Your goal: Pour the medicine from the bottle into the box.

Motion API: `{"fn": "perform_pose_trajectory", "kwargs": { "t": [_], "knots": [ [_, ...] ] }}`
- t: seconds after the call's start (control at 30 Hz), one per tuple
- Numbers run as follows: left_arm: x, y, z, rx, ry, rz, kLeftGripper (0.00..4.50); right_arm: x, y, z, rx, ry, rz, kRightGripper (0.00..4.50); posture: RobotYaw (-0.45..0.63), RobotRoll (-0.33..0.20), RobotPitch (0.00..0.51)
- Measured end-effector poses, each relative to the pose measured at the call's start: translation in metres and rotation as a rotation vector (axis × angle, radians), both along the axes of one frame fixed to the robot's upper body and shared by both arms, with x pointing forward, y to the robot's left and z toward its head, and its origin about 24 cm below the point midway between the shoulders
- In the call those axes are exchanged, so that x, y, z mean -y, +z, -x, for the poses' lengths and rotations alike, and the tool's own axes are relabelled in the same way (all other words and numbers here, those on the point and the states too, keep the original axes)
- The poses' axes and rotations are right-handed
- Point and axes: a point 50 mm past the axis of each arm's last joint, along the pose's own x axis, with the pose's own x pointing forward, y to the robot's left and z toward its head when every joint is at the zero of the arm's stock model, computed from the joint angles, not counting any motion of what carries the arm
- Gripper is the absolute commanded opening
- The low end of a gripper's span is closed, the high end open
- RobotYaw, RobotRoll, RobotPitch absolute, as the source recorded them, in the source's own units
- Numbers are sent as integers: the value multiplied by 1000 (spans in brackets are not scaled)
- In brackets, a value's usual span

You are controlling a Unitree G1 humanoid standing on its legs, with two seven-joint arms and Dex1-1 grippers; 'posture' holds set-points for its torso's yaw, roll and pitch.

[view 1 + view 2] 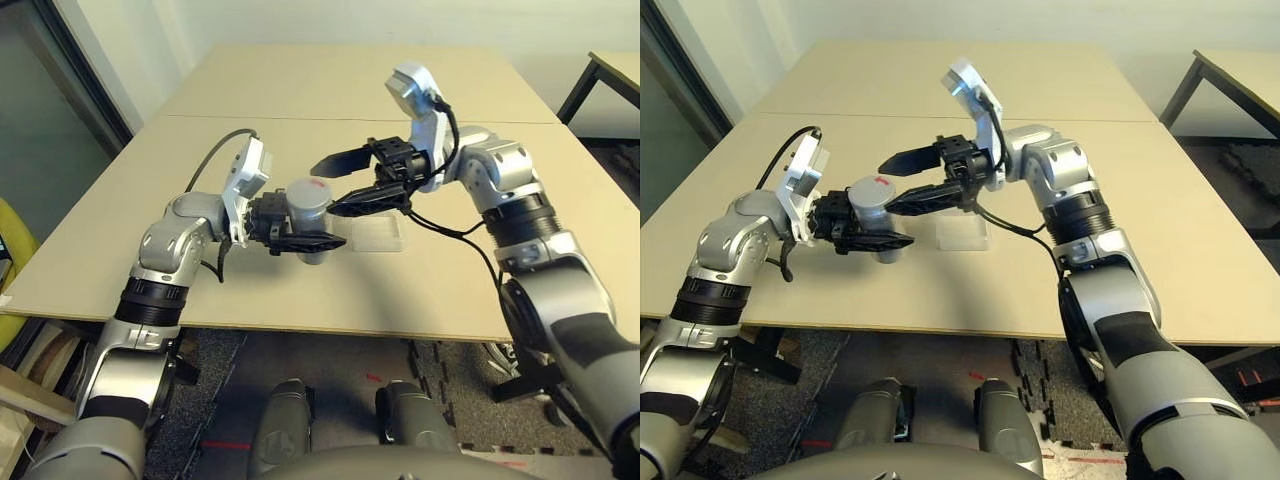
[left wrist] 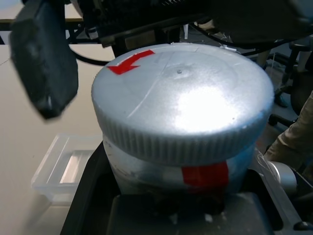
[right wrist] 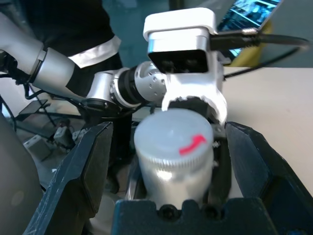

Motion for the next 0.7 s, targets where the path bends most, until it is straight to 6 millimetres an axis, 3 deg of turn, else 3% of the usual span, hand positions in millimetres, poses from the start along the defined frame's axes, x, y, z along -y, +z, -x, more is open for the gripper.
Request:
{"fn": "perform_pose_trajectory", "kwargs": {
  "t": [0.7],
  "knots": [
    [4, 0, 0, 1, 0, 12, 2749, -18, -11, -7, 2, -27, -7, 4500, 18, 0, 0]
  ]
}}
